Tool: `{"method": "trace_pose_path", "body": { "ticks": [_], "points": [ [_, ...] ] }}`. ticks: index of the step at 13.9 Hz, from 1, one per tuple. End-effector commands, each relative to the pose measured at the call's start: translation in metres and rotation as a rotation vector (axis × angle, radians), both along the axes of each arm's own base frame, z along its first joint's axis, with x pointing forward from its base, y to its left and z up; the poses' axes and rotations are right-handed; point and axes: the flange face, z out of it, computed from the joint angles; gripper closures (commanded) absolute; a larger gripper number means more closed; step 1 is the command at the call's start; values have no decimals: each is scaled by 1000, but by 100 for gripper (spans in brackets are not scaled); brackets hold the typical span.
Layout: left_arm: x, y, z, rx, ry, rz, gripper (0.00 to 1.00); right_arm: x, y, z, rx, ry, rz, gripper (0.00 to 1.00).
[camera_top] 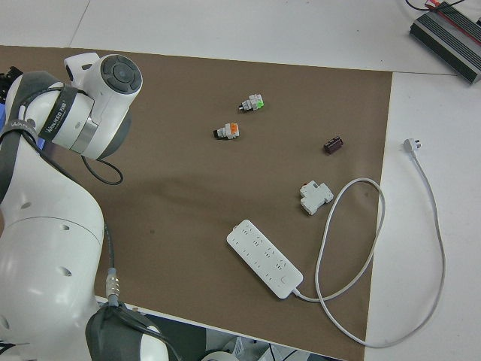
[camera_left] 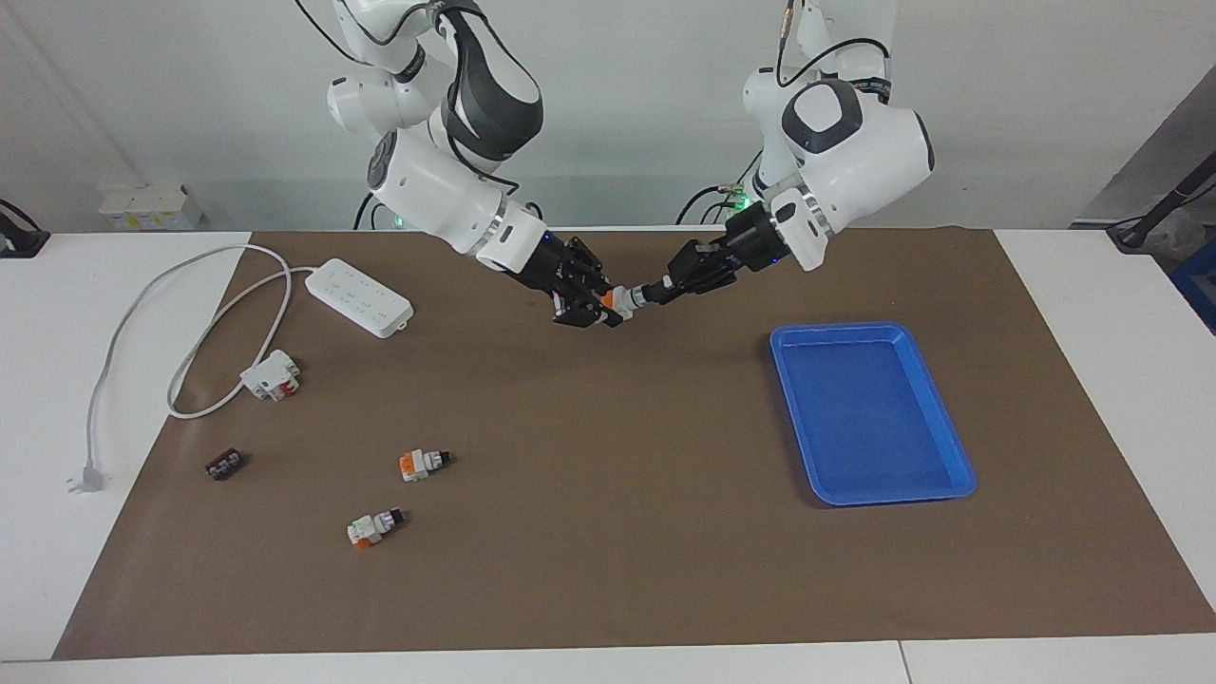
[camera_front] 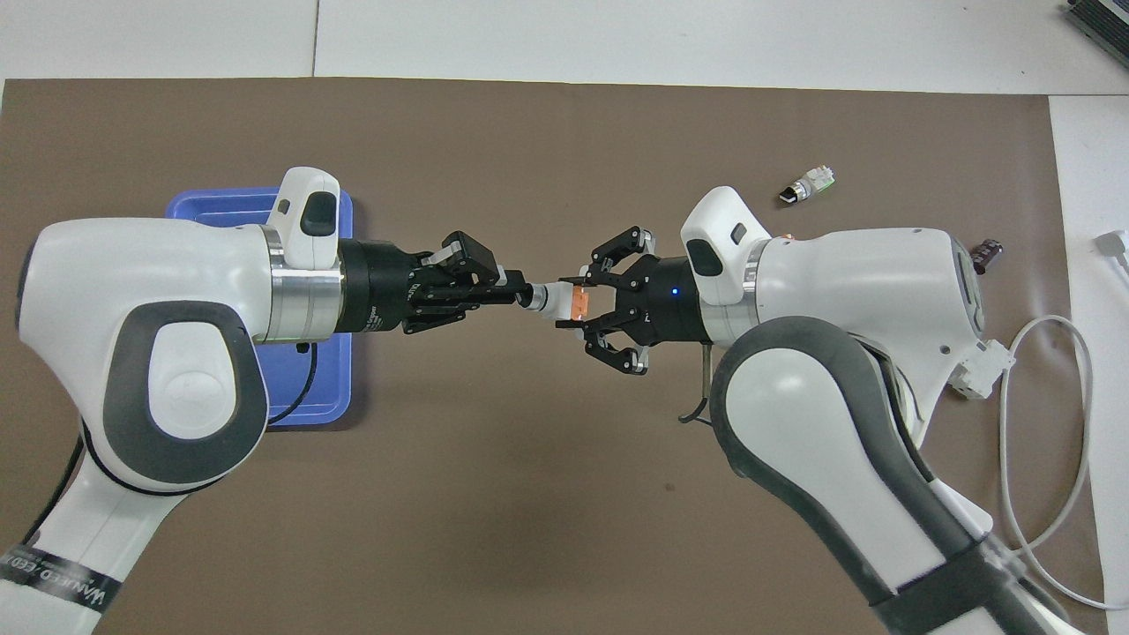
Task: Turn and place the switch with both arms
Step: 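Grasp the switch end with the left gripper beside the right gripper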
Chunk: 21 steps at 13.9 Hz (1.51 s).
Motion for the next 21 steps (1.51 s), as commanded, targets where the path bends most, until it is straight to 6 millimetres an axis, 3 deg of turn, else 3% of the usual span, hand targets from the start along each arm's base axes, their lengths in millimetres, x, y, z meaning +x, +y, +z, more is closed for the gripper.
{"method": "trace_pose_path", "body": {
  "ticks": [1,7,13,15,21],
  "points": [
    [2,-9,1,-20,0,12,81,-7,-4,4,16,3,-24,100],
    [3,-8,1,-18,0,13,100,-10,-5,8,17,2,-25,100],
    [-2,-17,0,-2,-21,-7,100,-11,-5,6,16,5,-26,100],
    [-7,-26,-2,47,-75,-62,100,-12,-5,6,15,5,-26,100],
    [-6,-27,-3,76,-209,-177,100,-13,-6,7,15,6,-27,100]
  ]
}}
